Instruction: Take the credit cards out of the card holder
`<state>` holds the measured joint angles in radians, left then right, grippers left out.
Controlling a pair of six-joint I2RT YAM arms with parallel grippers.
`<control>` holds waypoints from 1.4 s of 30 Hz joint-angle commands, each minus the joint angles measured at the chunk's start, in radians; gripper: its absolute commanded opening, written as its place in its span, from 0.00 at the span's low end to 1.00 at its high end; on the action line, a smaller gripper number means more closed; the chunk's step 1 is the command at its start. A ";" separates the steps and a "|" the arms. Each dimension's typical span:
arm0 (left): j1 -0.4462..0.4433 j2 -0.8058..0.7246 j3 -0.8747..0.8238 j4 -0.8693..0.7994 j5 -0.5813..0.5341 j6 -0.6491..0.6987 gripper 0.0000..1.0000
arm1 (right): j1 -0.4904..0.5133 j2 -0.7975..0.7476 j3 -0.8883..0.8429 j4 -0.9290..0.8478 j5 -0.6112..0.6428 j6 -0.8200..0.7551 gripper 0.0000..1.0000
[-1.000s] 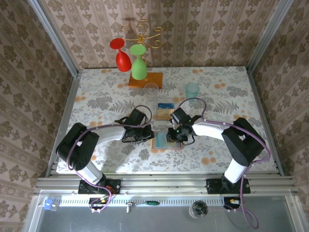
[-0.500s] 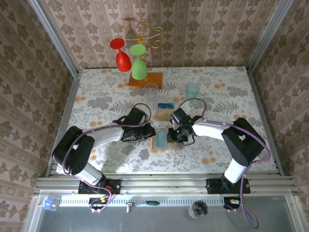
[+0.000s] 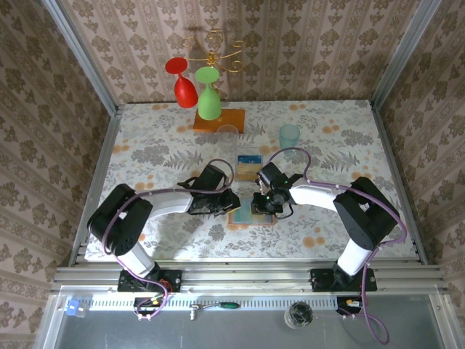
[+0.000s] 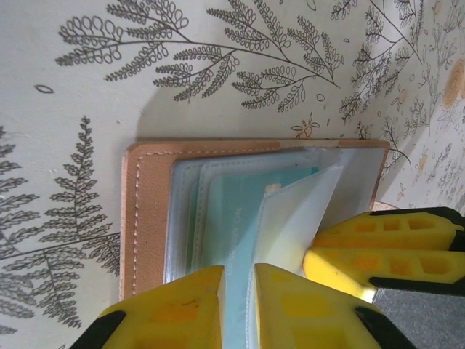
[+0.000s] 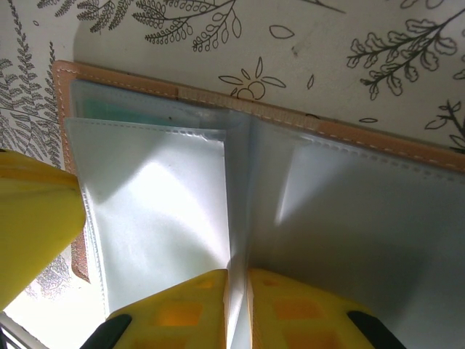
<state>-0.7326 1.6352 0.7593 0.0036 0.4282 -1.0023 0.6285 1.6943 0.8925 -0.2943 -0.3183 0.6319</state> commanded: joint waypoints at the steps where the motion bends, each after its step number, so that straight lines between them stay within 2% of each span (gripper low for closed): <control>1: -0.007 0.015 0.017 0.035 0.025 -0.022 0.18 | -0.006 -0.016 -0.021 0.001 0.007 -0.003 0.15; 9: -0.008 0.023 -0.016 0.122 0.051 -0.065 0.18 | -0.005 -0.019 -0.026 0.016 0.004 0.002 0.15; 21: -0.026 0.009 -0.017 0.119 0.029 -0.087 0.17 | -0.011 -0.090 -0.034 -0.004 0.015 -0.009 0.20; 42: -0.179 0.059 0.151 0.000 -0.129 -0.134 0.23 | -0.163 -0.371 -0.155 -0.088 -0.067 -0.127 0.21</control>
<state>-0.8932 1.6699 0.8757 0.0528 0.3382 -1.1210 0.4808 1.3735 0.7555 -0.3416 -0.3527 0.5457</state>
